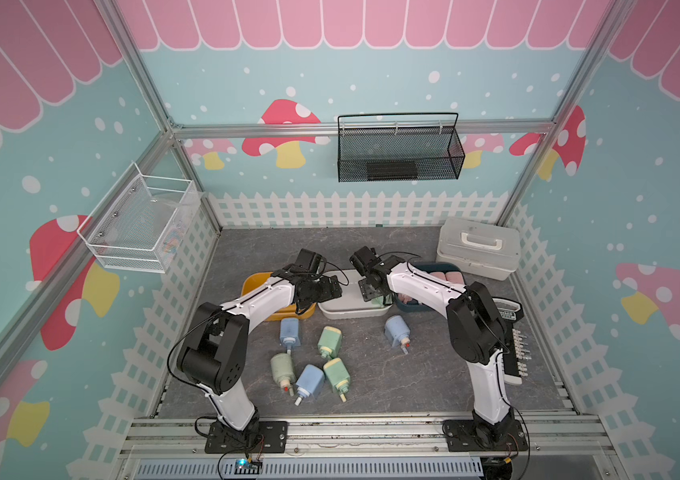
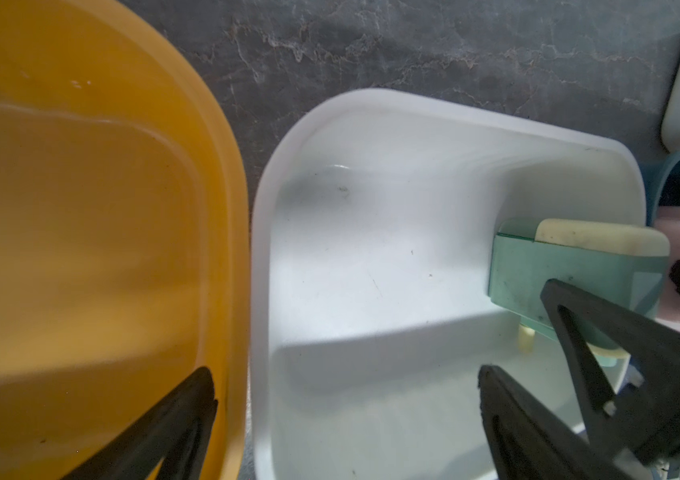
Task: Place the pencil sharpeners by color into the storage box
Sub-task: Place the pencil sharpener in the storage box.
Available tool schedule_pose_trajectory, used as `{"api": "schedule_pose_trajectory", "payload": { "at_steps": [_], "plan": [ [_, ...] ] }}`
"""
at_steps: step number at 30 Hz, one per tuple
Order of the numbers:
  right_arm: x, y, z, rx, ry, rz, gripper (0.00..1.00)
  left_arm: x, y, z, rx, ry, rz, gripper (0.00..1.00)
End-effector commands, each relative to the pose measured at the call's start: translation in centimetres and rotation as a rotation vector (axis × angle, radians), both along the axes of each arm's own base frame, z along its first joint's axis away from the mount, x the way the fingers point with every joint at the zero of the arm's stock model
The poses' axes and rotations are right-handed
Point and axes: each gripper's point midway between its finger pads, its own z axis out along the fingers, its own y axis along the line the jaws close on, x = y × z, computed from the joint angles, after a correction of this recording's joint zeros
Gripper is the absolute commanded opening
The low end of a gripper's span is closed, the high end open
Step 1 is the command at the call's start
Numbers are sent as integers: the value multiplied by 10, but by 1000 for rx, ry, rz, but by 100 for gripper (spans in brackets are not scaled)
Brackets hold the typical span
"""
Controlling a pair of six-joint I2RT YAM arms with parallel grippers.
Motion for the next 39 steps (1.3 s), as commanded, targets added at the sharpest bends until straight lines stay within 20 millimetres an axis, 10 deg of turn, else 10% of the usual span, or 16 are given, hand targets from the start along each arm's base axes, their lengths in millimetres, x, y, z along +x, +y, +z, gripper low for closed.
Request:
{"api": "schedule_pose_trajectory", "payload": {
  "at_steps": [1, 39],
  "plan": [
    [2, -12, 9, -75, -17, 10, 90, 2, 1, 3, 28, -9, -16, 99],
    [-7, 16, 37, 115, -54, 101, 99, -22, 10, 32, 54, -82, -65, 99]
  ]
}}
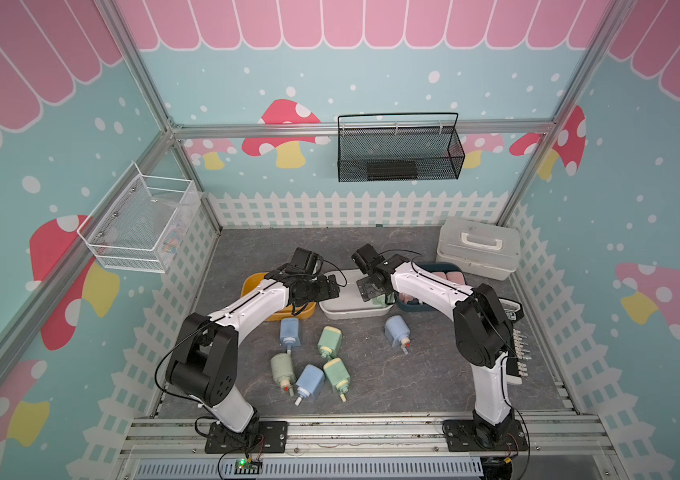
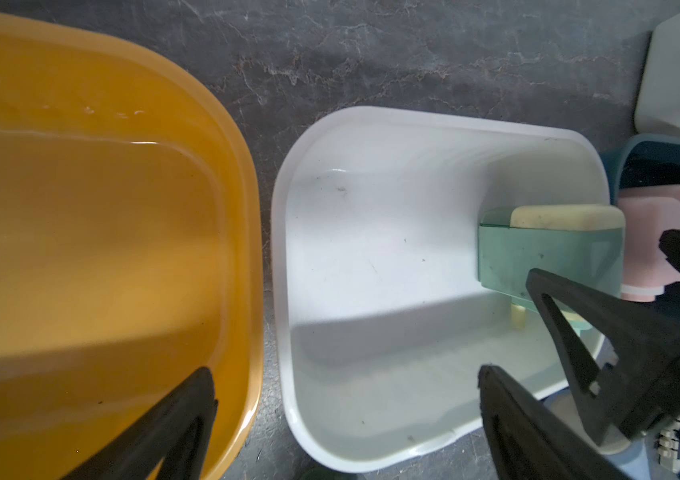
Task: Place the pencil sharpeners by color into the storage box
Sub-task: Place the pencil sharpener in the storage box.
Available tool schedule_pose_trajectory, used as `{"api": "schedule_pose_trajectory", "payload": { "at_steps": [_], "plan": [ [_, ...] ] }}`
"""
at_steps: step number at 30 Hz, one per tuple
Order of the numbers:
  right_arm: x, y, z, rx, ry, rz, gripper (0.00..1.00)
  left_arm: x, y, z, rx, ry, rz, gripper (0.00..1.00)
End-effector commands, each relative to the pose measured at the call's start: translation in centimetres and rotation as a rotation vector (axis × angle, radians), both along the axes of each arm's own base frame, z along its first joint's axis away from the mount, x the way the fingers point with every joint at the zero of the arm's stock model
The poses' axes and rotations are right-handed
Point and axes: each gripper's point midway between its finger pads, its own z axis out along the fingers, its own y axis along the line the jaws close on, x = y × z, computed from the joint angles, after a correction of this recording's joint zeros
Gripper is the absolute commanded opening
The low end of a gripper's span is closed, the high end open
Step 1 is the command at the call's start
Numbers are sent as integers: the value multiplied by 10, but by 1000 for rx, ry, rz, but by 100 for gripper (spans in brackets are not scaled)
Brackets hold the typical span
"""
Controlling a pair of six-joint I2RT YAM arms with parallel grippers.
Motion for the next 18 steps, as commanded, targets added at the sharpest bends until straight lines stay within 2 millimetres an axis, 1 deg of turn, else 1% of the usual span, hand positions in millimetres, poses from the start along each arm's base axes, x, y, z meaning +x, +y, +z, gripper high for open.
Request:
{"api": "schedule_pose_trajectory", "payload": {
  "at_steps": [1, 4, 5, 6, 7, 8, 9, 10, 11, 12, 13, 15, 18],
  "plan": [
    [-1, 9, 20, 69, -51, 39, 98, -13, 5, 5, 33, -16, -20, 99],
    [-2, 11, 25, 97, -83, 47, 99, -22, 10, 6, 53, -12, -17, 99],
    [-2, 11, 22, 106, -87, 49, 99, -25, 13, 7, 69, -9, -14, 99],
    [-2, 13, 36, 143, -123, 54, 99, -29, 19, 7, 94, -1, -3, 99],
    [-3, 16, 38, 171, -135, 65, 99, -32, 24, 7, 115, 3, 8, 99],
    [-7, 21, 41, 221, -146, 90, 99, -37, 32, 7, 141, 11, 24, 99],
    [-10, 30, 46, 290, -171, 128, 99, -47, 29, 7, 162, 19, 12, 99],
    [-13, 39, 53, 367, -208, 169, 98, -53, 32, 7, 177, 23, 16, 99],
    [-17, 45, 57, 445, -252, 193, 99, -59, 35, 8, 193, 28, 20, 99],
    [-18, 48, 65, 520, -307, 198, 99, -66, 37, 10, 208, 27, 23, 99],
    [-19, 49, 69, 568, -346, 196, 99, -71, 40, 10, 219, 32, 30, 99],
    [-23, 51, 73, 627, -389, 211, 99, -83, 41, 14, 223, 35, 35, 99],
    [-28, 53, 70, 624, -357, 228, 99, -102, 39, 15, 237, 60, 16, 99]
  ]
}}
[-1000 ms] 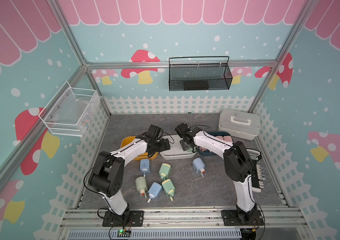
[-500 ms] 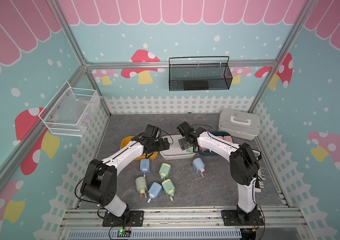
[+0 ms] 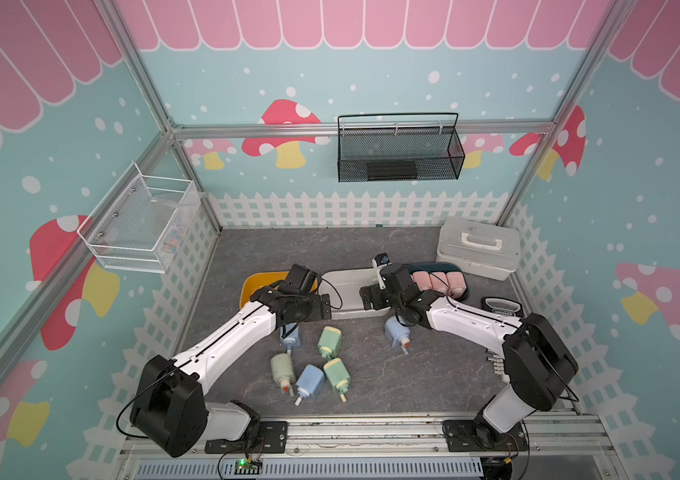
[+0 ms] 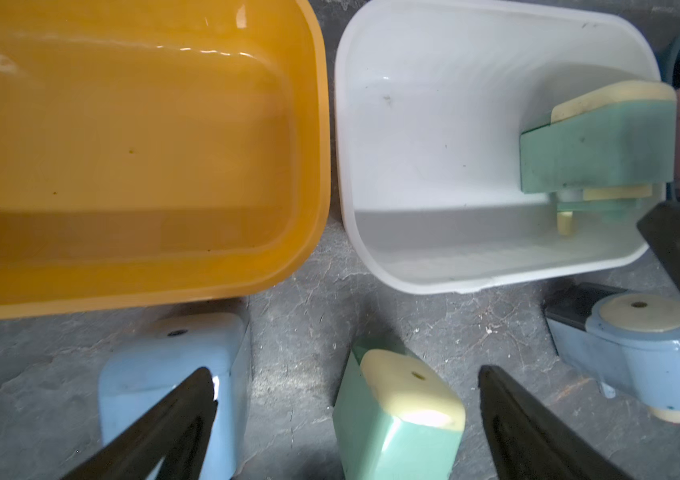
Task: Place the pencil sharpeners by color into the storage box
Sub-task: Place the pencil sharpener in the storage box, then pick up the pencil sharpener from the center of the board.
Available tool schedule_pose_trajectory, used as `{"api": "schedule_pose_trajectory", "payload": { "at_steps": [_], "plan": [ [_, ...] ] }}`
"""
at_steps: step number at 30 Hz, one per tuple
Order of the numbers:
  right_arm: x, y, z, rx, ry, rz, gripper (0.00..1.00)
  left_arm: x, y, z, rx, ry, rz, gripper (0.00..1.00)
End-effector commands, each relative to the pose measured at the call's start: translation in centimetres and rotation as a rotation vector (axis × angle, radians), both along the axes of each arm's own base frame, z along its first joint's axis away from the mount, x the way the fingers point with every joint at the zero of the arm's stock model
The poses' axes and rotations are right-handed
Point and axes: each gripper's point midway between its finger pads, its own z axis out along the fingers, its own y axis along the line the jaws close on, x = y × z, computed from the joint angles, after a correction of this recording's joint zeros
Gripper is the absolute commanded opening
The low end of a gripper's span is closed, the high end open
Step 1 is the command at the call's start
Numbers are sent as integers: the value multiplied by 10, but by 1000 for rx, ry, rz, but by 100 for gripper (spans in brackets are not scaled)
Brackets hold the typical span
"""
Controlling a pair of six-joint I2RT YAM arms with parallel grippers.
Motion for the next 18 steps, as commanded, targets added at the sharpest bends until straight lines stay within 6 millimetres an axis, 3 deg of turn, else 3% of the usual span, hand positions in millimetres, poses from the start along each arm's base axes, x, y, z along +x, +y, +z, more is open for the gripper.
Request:
{"api": "schedule_pose_trajectory", "payload": {
  "at_steps": [1, 8, 18],
  "plan": [
    [5, 27, 36, 137, -94, 83, 99, -27, 11, -6, 73, 62, 20, 99],
    [-13, 25, 41, 173, -193, 170, 99, -58, -8, -13, 128, 179, -84, 99],
    [-32, 6, 29, 159, -226, 177, 99, -55, -40, -28, 216, 246, -180, 99]
  ]
}}
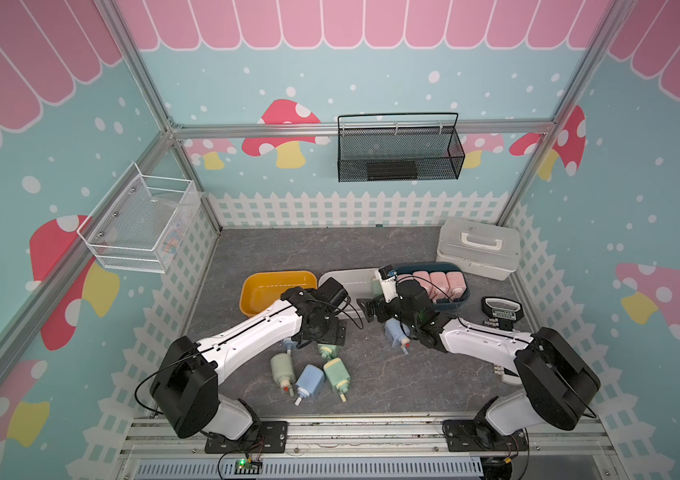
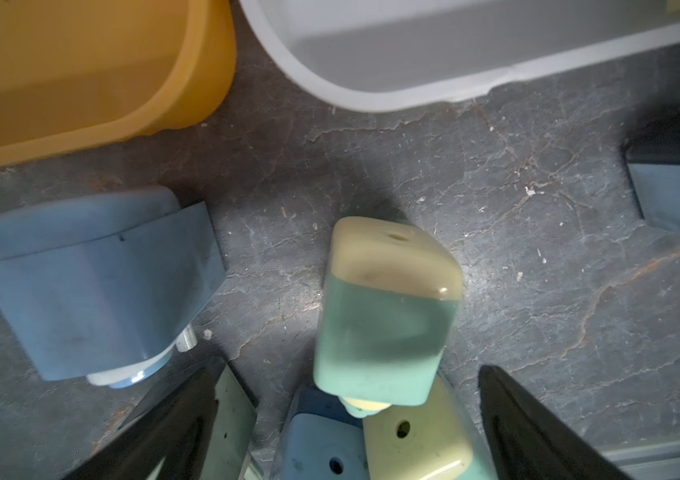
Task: Place the pencil sharpeners by color into the storage box
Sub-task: Pick up the pencil sharpener from the center of the board.
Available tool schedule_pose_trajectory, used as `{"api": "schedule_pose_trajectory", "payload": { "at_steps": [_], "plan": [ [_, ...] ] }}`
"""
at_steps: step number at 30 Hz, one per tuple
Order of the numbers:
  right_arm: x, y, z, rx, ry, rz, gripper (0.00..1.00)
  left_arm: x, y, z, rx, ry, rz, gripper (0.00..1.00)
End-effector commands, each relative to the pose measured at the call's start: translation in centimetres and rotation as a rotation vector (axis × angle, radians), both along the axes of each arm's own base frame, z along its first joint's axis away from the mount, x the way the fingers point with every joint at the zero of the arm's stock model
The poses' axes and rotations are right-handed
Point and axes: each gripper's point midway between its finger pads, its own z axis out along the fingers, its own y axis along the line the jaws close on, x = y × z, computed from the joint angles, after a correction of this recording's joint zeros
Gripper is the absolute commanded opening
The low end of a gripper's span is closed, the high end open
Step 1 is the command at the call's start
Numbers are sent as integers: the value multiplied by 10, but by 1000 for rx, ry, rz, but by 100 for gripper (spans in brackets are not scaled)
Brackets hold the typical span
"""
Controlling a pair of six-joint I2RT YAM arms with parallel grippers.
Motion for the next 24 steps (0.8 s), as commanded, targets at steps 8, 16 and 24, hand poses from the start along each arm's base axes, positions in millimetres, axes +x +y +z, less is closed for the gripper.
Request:
{"api": "schedule_pose_trajectory", "payload": {
  "at_steps": [8, 16, 24],
  "plan": [
    [-2, -27, 17, -21, -66, -103, 99, 6, -22, -19, 28, 105, -65, 98],
    [-9, -47, 19, -68, -80, -155, 99, 12, -23, -34, 72, 133, -90, 86],
    [-14, -53, 16, -44, -76, -173, 99, 17, -17, -41, 123, 122, -97, 80]
  ]
}}
